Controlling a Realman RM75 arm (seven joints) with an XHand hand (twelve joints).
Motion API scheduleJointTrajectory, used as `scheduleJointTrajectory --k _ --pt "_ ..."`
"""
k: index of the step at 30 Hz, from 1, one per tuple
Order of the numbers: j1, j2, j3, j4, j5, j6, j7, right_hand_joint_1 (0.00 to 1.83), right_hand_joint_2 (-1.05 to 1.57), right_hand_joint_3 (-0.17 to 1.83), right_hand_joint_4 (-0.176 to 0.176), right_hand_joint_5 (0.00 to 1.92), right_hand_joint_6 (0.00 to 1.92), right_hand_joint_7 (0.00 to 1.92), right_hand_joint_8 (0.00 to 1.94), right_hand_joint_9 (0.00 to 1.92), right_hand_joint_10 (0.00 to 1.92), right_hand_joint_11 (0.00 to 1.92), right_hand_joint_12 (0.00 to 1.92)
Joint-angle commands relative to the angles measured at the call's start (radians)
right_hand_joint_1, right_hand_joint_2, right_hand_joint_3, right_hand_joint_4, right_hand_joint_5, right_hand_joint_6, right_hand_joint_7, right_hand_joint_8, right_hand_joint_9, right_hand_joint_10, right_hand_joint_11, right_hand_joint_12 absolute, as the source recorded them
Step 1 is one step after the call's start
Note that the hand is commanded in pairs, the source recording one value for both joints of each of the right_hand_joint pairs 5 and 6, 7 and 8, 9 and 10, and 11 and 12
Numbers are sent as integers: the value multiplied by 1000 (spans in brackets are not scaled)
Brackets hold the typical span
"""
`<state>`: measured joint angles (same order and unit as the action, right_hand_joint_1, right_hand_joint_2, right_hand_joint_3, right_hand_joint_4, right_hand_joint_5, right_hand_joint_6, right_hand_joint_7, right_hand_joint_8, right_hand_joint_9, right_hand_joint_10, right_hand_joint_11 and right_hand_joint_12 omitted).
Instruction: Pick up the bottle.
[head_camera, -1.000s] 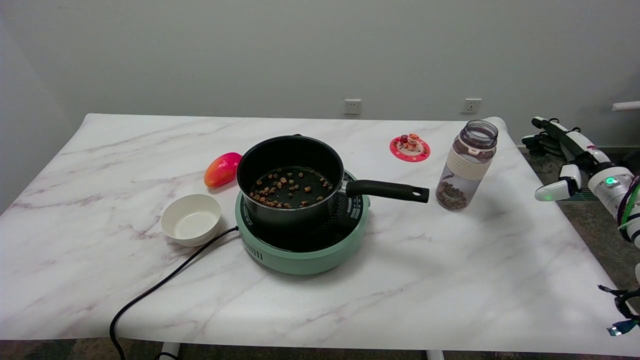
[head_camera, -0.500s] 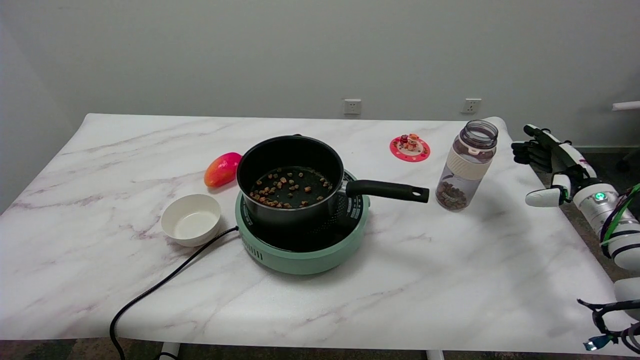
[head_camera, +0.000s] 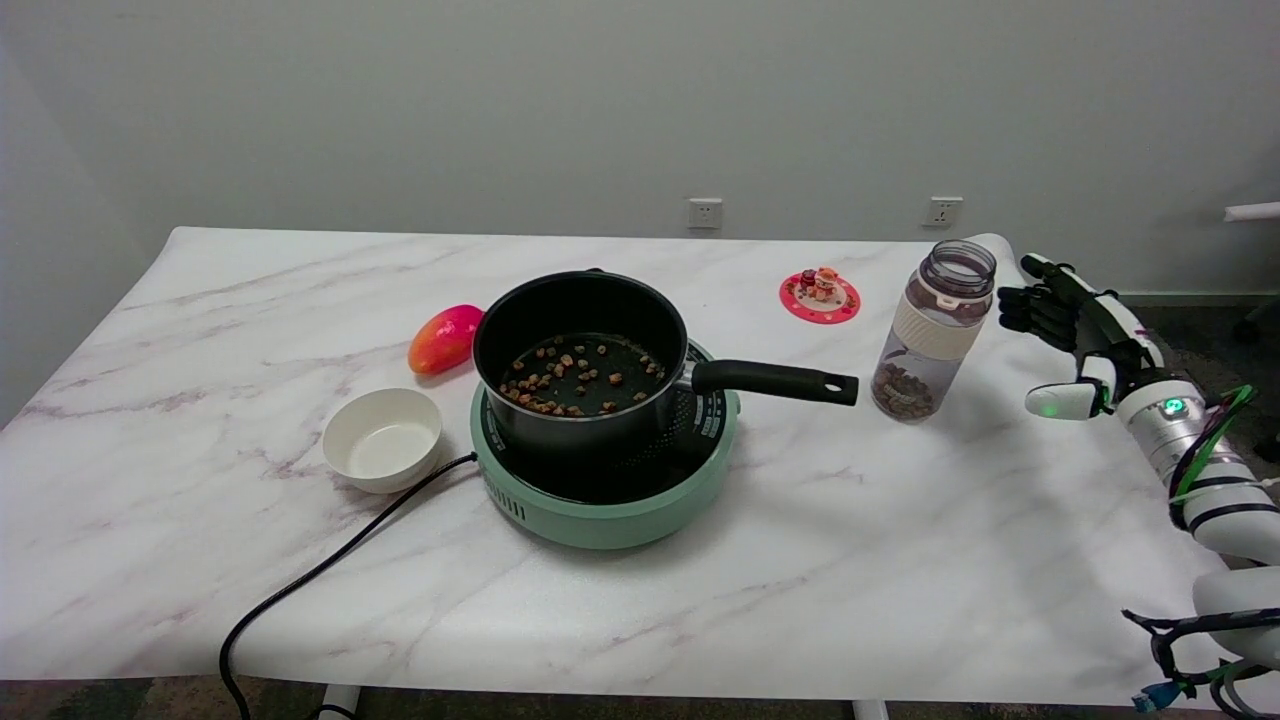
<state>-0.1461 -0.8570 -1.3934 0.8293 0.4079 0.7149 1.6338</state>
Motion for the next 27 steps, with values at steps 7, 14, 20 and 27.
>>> scheduleJointTrajectory --k 7,14,20,27 --pt "92 -52 -140 -68 109 98 27 1285 -1047 1242 0 123 123 383 383 355 355 371 371" --pt "143 -75 -189 -104 109 128 18 1281 -1047 1189 0 122 122 383 383 359 359 370 370" --pt "178 -77 -239 -119 106 134 16 1271 -1047 1213 0 126 126 385 385 357 357 361 361" --pt "228 -110 -279 -176 107 162 18 1264 -1047 1205 0 133 133 383 383 341 341 324 324"
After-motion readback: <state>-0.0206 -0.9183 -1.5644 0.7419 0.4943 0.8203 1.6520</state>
